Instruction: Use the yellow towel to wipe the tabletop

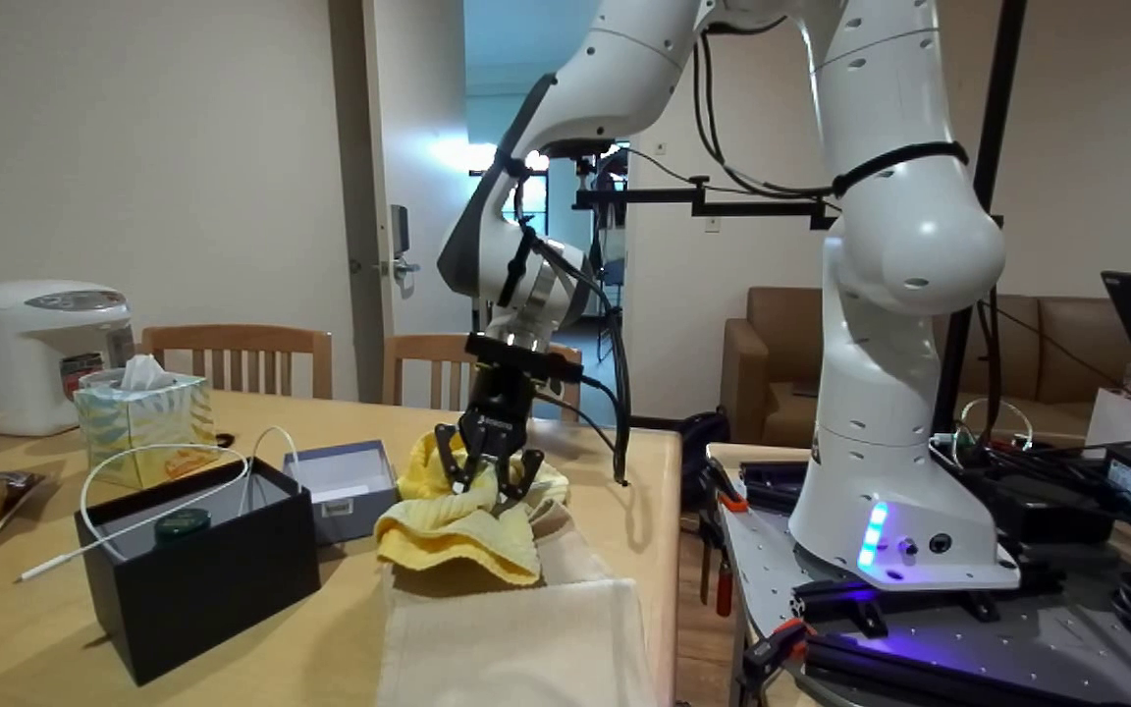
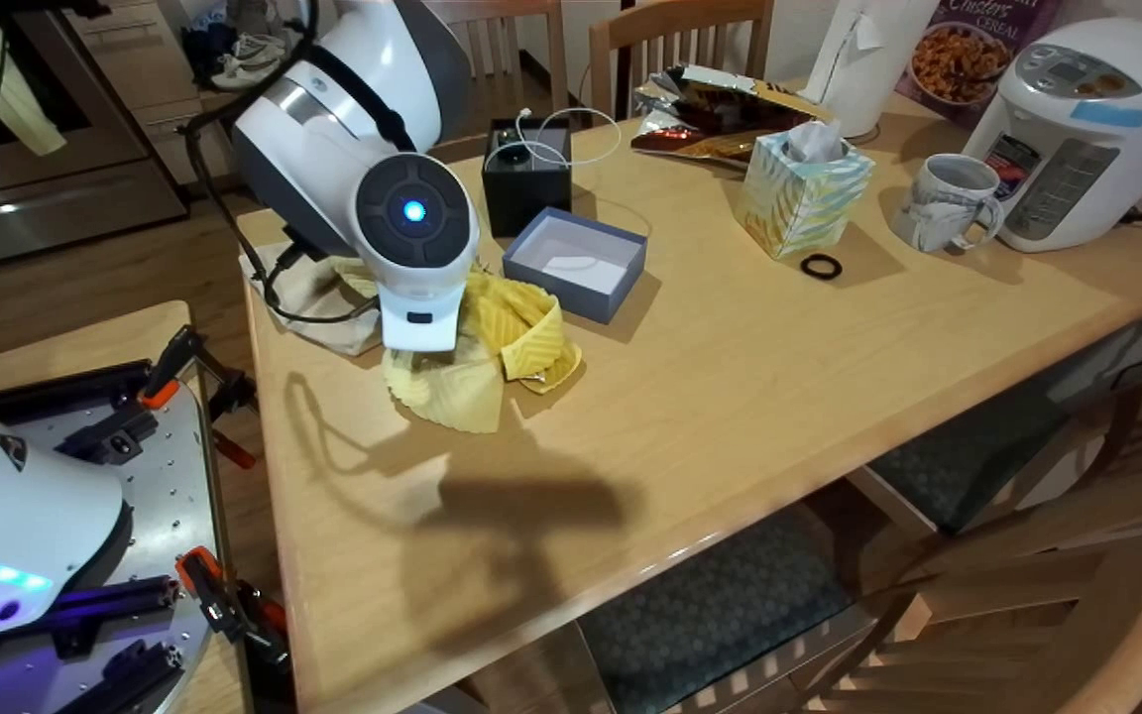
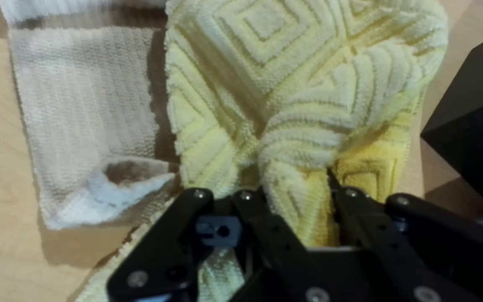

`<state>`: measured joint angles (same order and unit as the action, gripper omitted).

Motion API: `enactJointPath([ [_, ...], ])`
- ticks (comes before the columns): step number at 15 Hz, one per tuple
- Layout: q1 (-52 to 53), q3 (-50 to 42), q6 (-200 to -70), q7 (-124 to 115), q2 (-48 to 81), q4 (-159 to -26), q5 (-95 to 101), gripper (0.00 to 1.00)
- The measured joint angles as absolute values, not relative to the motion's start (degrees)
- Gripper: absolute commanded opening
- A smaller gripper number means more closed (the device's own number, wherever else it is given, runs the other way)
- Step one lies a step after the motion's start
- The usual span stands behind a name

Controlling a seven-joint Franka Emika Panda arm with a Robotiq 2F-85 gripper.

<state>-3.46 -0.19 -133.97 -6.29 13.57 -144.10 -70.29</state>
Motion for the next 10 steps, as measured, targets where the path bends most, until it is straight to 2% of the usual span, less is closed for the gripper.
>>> enactJointPath([
  [6, -2.58, -1.31, -134.51, -6.64, 12.39, -144.15, -68.73, 0.08],
  [10, -1.88, -2.29, -139.60, -10.54, 7.10, -146.72, -65.78, 0.08],
])
